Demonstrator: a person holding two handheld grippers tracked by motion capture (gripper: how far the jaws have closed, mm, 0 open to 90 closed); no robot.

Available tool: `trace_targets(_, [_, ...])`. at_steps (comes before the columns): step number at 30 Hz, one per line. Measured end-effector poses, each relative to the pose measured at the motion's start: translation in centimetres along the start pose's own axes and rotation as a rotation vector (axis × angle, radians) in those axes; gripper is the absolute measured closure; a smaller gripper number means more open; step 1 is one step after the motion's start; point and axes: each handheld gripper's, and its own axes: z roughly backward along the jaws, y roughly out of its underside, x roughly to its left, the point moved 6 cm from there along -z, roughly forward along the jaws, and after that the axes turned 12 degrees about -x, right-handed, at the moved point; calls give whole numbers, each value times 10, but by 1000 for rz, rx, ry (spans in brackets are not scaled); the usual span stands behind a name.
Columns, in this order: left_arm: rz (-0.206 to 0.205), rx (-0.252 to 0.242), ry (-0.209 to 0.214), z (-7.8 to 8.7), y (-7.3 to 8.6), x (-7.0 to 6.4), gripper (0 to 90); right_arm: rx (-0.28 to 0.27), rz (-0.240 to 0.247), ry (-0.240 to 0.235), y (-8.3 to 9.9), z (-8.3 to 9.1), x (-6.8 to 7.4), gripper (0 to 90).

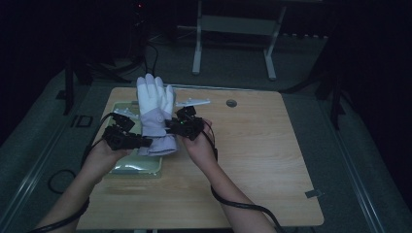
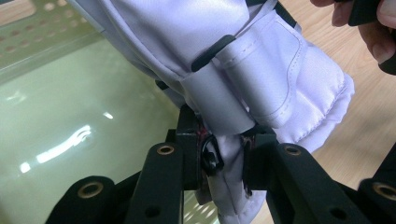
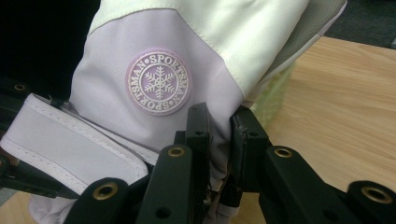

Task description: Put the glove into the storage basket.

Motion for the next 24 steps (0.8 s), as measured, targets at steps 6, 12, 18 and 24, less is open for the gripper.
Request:
trace_targets(6, [-6,28,-5,16,10,22,734,6,-6,-23,1,-23,19,790])
trace_targets(12, [2,59,-12,22,20,38,734,24,-9,-30,6,-40,32,792])
trace_targets(18, [36,113,22,14,42,54,735,70,-32,-32,26,-59,38,792])
trace_targets(24, [89,177,26,-7,66,67,733,171,-33,-4,53,-78,35,792])
